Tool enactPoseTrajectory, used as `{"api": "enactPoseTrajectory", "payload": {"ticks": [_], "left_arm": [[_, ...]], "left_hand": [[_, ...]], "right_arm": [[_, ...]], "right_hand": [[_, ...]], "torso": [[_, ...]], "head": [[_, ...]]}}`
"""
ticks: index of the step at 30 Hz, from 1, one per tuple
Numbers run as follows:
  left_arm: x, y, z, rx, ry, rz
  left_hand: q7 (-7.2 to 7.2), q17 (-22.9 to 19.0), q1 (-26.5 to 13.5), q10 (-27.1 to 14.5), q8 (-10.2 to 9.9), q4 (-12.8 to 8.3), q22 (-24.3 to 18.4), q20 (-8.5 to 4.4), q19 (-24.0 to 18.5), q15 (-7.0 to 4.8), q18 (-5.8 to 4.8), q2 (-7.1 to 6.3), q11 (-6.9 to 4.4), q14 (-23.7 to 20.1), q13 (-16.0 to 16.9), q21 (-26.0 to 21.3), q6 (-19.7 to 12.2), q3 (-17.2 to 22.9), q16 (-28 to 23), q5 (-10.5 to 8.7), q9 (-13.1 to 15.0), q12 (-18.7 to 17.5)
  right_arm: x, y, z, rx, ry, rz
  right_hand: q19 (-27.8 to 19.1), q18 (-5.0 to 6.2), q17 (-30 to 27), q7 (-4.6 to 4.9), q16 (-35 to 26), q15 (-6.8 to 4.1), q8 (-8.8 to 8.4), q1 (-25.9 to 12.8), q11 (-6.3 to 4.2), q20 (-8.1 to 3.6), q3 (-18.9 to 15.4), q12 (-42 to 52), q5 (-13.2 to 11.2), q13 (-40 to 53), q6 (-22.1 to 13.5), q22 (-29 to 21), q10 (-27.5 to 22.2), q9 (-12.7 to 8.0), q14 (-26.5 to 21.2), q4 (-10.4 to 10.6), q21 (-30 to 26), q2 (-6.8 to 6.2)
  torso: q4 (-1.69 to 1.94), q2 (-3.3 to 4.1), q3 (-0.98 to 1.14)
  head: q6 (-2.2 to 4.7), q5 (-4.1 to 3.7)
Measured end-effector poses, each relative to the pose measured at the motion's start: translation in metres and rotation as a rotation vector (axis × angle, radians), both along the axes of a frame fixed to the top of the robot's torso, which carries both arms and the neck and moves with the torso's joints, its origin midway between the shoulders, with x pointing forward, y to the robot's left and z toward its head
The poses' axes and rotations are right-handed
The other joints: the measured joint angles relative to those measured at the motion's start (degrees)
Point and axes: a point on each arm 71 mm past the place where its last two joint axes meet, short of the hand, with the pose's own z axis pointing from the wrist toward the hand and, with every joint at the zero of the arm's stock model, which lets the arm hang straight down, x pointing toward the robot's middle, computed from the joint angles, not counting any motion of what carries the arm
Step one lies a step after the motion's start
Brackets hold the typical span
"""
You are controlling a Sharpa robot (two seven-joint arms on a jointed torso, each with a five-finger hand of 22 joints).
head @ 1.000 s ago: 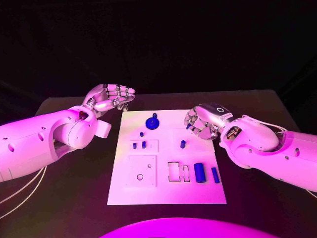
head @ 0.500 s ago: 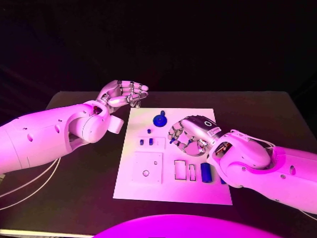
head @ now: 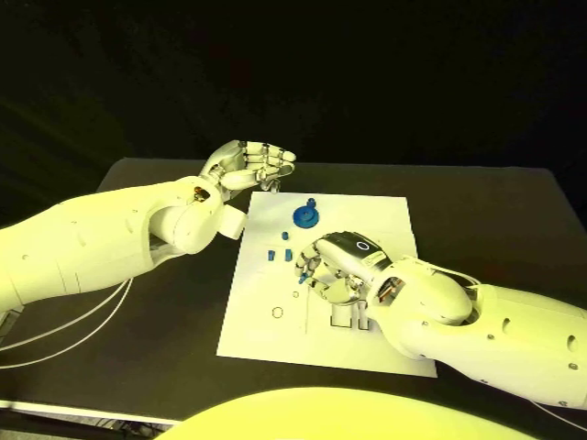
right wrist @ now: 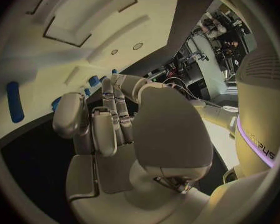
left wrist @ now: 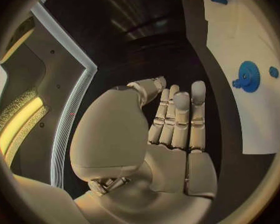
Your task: Assemble the parts on the task board
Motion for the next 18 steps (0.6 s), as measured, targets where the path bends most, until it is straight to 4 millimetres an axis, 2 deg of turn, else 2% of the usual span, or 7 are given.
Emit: {"api": "enactPoseTrajectory", "payload": {"ticks": [8,18], "left_arm": [[0.0,-0.003,0.0,-0.002,0.003,-0.006],[0.001,-0.004,-0.001,-0.002,0.007,-0.007]], "left_hand": [[0.0,-0.13,0.0,-0.2,0.0,0.0,0.05,0.0,0.0,-0.21,0.0,0.0,0.2,-0.21,-0.06,0.0,0.0,0.0,0.0,0.21,0.0,0.0],[0.12,-0.21,0.0,-0.42,0.0,-0.16,0.05,0.0,0.0,-0.05,0.0,0.0,0.42,-0.36,-0.06,0.0,-0.54,-0.17,0.0,0.21,-0.02,0.0]], "right_arm": [[-0.002,0.009,-0.007,-0.021,0.017,0.012],[-0.003,0.014,-0.016,-0.045,0.032,0.011]], "right_hand": [[0.0,0.0,-0.17,-0.09,0.0,0.0,0.13,-0.31,0.03,0.0,0.14,-0.23,-0.48,-0.03,-0.1,-0.01,0.04,0.06,0.0,-0.15,-0.43,0.31],[0.0,0.0,-0.17,-0.17,0.0,0.0,0.12,-0.45,-0.06,0.0,0.14,-0.33,-0.81,-0.03,-0.21,0.04,0.14,0.1,0.0,-0.15,-0.43,0.45]], "torso": [[-0.02,0.02,0.11],[-0.08,0.02,0.15]], "head": [[-0.36,0.36],[-0.66,0.67]]}}
